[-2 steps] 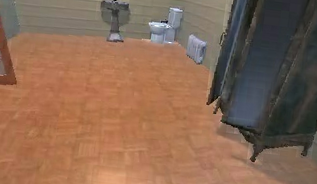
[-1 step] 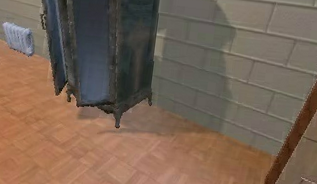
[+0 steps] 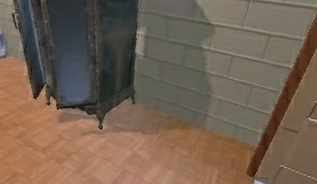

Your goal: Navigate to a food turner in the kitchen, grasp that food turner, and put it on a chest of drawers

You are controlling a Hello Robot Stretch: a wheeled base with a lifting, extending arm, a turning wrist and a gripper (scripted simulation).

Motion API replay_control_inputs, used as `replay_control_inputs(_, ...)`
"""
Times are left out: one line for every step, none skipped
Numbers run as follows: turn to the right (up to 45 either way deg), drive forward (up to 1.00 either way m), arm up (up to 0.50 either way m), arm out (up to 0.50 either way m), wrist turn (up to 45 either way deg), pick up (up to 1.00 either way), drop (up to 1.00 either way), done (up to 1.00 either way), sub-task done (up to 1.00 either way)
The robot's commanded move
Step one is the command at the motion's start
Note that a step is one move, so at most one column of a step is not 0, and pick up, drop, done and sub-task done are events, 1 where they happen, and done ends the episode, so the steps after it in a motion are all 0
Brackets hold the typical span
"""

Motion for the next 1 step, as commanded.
replay_control_inputs(0.0,0.15,0.0,0.0,0.0,0.0,0.0,0.0,0.0)
